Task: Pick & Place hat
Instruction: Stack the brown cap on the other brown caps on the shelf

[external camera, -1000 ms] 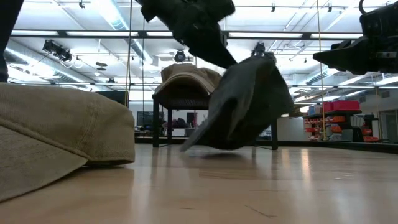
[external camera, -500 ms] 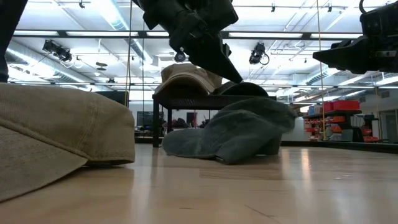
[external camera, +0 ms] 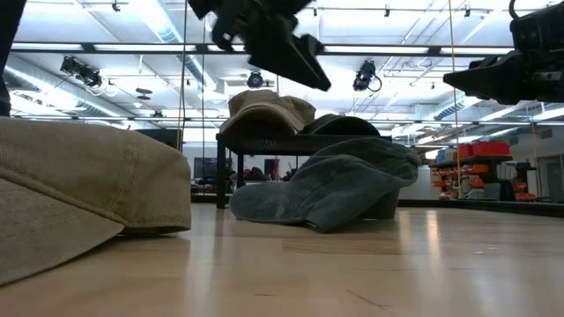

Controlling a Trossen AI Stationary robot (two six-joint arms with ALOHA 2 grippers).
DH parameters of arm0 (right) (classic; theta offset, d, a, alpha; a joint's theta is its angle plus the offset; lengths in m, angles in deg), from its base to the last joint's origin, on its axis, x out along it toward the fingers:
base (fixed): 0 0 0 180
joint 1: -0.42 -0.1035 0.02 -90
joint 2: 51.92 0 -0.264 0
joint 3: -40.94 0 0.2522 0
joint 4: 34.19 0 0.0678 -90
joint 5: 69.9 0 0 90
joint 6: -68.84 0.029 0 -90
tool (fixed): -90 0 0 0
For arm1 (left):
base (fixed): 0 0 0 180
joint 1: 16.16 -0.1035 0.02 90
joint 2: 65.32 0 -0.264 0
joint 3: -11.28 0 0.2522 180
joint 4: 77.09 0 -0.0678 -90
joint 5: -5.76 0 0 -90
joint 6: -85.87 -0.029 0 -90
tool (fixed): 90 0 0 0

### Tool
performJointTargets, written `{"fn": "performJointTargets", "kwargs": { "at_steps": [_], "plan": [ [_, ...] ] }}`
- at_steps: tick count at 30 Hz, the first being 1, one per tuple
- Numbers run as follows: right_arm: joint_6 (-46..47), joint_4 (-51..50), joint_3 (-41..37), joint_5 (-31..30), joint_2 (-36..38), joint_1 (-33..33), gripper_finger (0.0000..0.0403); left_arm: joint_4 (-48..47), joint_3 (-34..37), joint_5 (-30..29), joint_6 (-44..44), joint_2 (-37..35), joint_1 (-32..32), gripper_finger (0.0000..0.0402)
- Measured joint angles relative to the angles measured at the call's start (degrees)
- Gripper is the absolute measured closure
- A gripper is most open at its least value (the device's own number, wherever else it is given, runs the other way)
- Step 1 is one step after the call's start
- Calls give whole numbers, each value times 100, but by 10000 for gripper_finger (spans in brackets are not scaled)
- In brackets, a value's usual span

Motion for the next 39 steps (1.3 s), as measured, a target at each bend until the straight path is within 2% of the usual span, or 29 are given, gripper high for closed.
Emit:
{"fn": "performJointTargets", "kwargs": {
  "at_steps": [6,10,13,23,33,39],
  "plan": [
    [0,-2,0,2,0,0,373,-888,0,-76,-443,-466,178,172],
    [-2,0,0,2,0,0,373,-1501,0,-266,-450,-720,292,152],
    [-1,0,0,2,0,0,373,-1995,0,-427,-455,-839,375,150],
    [-1,0,0,2,0,0,373,-3392,4,-361,-505,-955,652,160],
    [0,-2,0,2,0,0,373,-3378,450,-304,-1296,-957,1231,161],
    [0,-2,0,2,0,0,373,-3342,749,-283,-1399,-957,1461,161]
  ]
}}
